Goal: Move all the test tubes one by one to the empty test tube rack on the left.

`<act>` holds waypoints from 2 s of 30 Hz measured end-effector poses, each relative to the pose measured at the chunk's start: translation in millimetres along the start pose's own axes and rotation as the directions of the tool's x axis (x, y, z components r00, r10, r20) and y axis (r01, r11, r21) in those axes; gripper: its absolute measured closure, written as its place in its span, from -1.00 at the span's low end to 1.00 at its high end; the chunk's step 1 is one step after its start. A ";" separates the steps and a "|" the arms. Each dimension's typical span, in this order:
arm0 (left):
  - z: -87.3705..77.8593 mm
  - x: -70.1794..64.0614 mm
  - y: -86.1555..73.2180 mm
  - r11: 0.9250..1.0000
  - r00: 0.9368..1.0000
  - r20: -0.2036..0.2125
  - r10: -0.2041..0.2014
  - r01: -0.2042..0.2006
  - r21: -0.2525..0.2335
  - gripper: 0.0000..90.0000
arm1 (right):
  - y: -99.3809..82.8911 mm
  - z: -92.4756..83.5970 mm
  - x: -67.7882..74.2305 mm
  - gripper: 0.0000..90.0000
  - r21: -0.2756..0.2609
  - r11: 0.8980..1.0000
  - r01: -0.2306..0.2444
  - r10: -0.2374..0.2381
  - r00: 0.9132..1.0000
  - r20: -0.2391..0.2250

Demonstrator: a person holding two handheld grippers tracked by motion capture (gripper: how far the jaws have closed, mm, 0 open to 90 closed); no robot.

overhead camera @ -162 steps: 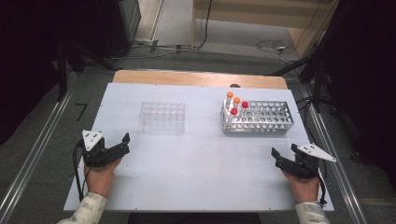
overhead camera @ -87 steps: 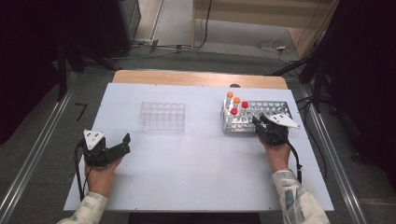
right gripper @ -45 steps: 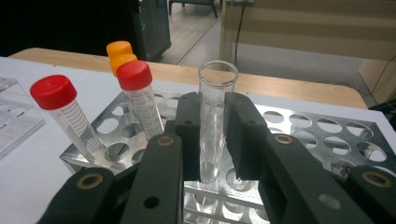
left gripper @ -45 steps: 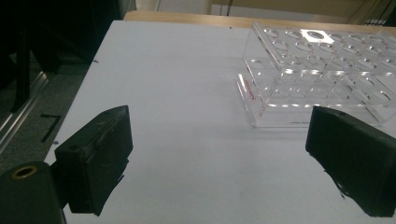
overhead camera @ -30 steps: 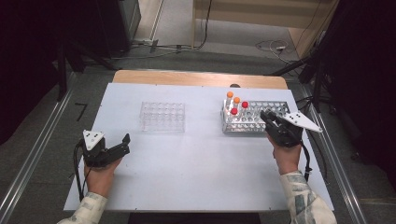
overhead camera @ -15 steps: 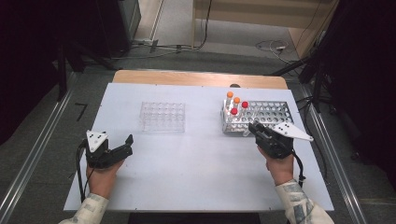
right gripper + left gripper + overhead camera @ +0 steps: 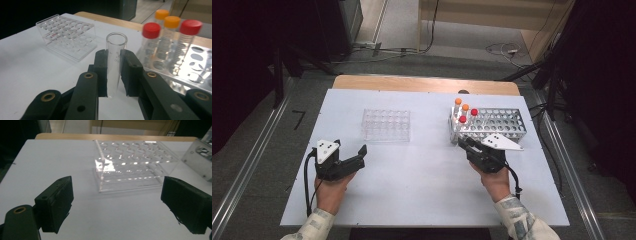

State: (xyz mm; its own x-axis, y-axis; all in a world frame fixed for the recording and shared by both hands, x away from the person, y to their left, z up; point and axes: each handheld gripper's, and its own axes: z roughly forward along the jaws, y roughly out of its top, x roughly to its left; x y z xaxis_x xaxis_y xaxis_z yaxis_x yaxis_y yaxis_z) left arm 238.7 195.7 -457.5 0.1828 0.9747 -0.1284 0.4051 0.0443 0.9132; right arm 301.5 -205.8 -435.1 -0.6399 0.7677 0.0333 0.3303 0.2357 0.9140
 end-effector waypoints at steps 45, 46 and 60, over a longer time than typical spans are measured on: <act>21.6 -109.7 36.1 0.983 0.901 0.398 0.170 -0.181 -0.009 0.42 | 9.3 57.1 95.9 0.63 0.023 0.984 0.177 -0.169 0.962 -0.214; 21.6 -109.7 36.1 0.983 0.901 0.398 0.170 -0.181 -0.009 0.45 | 9.3 57.1 95.9 0.63 0.023 0.984 0.177 -0.168 0.962 -0.214; 24.7 -109.4 34.6 0.982 0.892 0.419 0.168 -0.190 0.012 0.62 | 9.6 56.6 95.6 0.63 0.018 0.984 0.175 -0.167 0.963 -0.213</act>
State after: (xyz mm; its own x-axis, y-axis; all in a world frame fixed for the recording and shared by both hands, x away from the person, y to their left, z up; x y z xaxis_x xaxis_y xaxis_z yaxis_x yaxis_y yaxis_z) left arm 254.8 85.2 -421.4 0.6065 0.7854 -0.1236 0.3739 -0.1446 0.9161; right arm 282.7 -96.5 -446.0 -0.8191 0.5726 -0.0345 0.2255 0.3767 0.8985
